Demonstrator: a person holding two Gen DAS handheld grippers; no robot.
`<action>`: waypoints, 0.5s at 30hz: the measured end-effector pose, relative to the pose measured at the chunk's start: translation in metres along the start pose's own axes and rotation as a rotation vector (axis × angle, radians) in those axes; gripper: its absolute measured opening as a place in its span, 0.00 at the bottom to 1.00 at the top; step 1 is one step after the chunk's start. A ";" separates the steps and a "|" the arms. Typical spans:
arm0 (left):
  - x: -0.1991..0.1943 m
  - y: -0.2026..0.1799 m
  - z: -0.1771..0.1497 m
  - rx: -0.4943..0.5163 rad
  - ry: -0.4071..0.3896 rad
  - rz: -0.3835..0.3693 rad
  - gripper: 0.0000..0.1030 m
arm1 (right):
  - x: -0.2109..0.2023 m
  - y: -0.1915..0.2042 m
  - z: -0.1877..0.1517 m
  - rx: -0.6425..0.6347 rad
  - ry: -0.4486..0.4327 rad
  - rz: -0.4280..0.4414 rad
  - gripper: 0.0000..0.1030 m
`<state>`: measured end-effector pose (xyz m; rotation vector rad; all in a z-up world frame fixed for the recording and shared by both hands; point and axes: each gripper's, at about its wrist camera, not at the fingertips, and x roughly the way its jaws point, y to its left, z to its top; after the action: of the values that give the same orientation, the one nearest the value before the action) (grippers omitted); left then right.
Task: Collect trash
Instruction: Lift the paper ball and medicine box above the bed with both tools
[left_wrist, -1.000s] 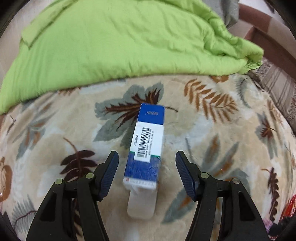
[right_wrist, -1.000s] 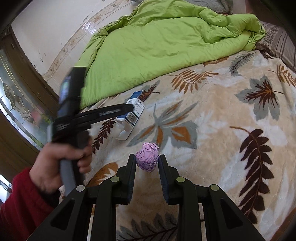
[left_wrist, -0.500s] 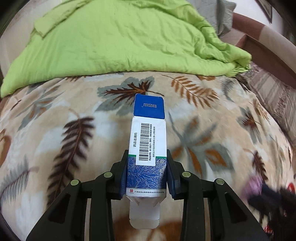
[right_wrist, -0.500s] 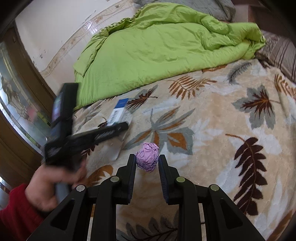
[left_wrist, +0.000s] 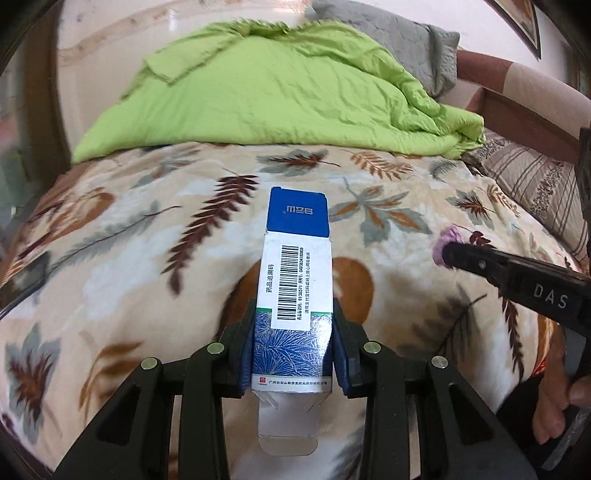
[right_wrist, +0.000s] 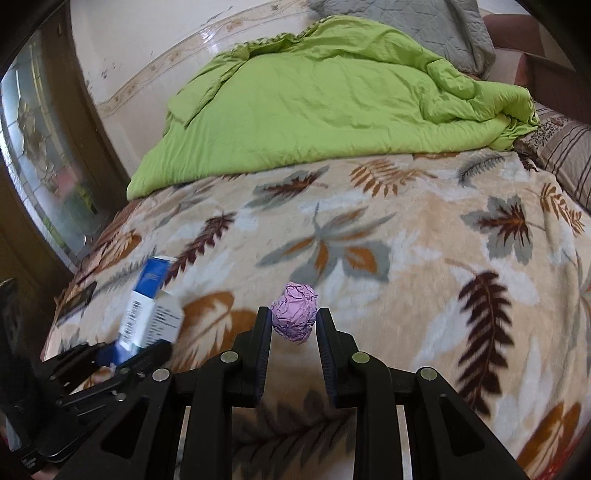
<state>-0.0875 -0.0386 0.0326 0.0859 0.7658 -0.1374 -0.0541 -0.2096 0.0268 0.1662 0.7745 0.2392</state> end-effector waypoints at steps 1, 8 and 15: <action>-0.003 0.002 -0.003 0.000 -0.007 0.012 0.32 | -0.003 0.002 -0.006 -0.005 0.010 0.003 0.26; -0.010 0.004 -0.011 0.005 -0.042 0.059 0.33 | -0.023 0.024 -0.026 -0.104 -0.017 0.005 0.26; -0.008 -0.003 -0.015 0.038 -0.046 0.063 0.33 | -0.020 0.016 -0.025 -0.074 -0.008 -0.008 0.26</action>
<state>-0.1042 -0.0387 0.0270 0.1419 0.7136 -0.0938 -0.0880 -0.1982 0.0265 0.0942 0.7574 0.2588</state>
